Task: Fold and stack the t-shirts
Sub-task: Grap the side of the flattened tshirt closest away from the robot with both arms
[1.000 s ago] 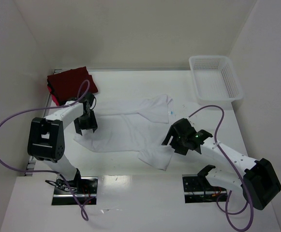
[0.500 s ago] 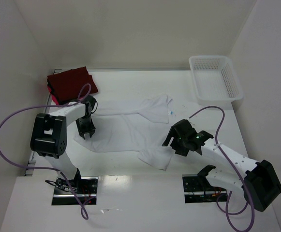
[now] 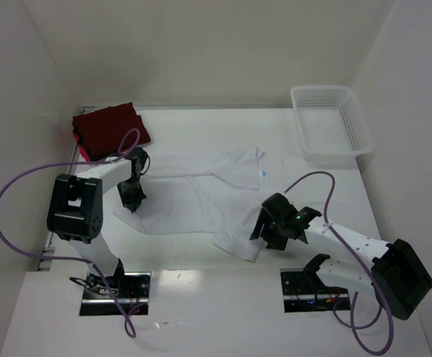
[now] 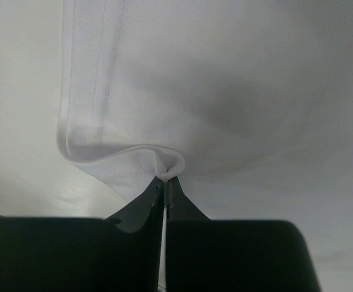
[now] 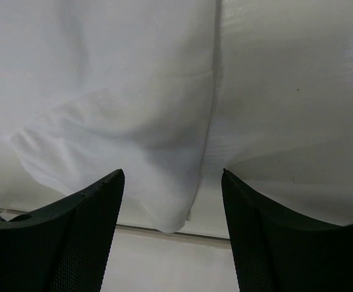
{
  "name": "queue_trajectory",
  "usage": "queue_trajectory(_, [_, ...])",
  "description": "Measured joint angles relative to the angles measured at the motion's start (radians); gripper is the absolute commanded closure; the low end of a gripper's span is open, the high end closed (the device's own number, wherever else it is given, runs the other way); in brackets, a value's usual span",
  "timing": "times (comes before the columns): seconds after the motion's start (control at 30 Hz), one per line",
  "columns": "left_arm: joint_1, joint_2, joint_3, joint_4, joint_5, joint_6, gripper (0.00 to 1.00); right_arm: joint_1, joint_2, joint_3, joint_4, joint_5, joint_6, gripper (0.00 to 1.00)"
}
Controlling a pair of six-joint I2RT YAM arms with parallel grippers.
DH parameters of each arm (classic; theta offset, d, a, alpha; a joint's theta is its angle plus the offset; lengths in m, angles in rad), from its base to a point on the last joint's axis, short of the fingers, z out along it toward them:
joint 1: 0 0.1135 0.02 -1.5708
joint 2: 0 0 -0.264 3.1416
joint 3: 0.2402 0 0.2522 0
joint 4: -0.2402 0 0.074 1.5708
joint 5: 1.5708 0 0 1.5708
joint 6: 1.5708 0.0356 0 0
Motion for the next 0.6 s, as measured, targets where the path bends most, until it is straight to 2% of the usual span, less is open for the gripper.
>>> queue_trajectory(0.23, [0.000,-0.001,0.000,0.003,0.003,0.002,1.00,0.063,0.074,0.029,0.015,-0.010,0.020,0.32])
queue_trajectory(0.43, [0.000,-0.017,0.000,0.004,0.003,0.007,1.00,0.095,0.071,0.019,0.016,-0.019,0.041,0.42])
queue_trajectory(0.6, [0.000,-0.040,0.000,0.010,0.006,0.016,1.00,0.124,0.113,0.030,0.028,-0.029,0.057,0.57])
